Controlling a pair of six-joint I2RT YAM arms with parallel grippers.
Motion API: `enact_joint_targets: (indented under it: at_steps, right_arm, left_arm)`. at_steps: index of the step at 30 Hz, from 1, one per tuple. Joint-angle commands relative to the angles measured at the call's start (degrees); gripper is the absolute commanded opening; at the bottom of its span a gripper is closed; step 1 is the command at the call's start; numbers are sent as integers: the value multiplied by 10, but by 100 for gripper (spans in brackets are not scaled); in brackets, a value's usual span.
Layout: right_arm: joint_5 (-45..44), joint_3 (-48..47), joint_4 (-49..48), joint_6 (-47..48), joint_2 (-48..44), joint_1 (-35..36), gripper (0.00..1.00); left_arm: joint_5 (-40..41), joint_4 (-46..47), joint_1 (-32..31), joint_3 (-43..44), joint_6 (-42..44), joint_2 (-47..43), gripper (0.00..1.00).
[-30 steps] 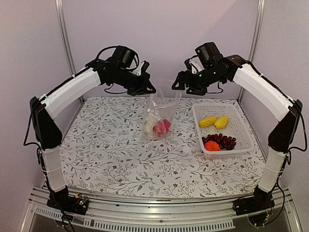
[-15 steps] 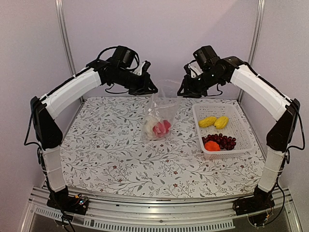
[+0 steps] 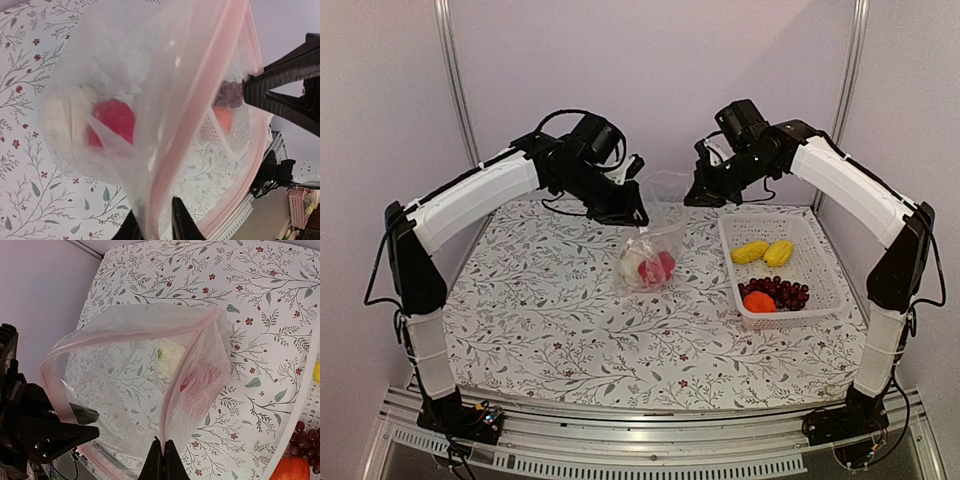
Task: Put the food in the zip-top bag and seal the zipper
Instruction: Pass from the right arm to the left, then pick up the fake vegetable from the bin.
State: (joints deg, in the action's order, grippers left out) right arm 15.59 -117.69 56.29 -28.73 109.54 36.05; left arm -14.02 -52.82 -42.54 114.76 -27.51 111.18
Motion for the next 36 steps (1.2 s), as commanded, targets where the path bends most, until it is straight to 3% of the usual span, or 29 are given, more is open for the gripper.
enact_joint_targets:
  at_steps: [1,5,10,11,15,17,22,30,36]
  right_arm:
    - [18,0,-11,-11,-4,-1,0]
    - [24,-9,-11,-12,-6,-5,0]
    - [37,-79,21,-17,2,-7,1]
    - [38,-83,21,-19,2,-7,2]
    - [52,-74,7,-20,1,-7,3]
    - [62,-65,-4,-19,1,-7,6]
    - [70,-47,-23,-16,-9,-7,21]
    - [40,-21,-20,5,-57,-45,60]
    - [19,81,-44,43,-96,-133,66]
  left_arm:
    - [52,-62,-13,17,-4,-14,17]
    - [73,-97,-15,72,-31,-6,0]
    - [118,-255,-17,347,-42,75,0]
    - [107,-256,-13,348,-47,74,0]
    - [53,-184,-6,167,-57,27,0]
    - [47,-165,-8,134,-52,23,0]
    - [80,-150,-9,151,-22,25,0]
    - [52,-92,-9,156,21,18,0]
    - [17,-30,-11,154,42,12,0]
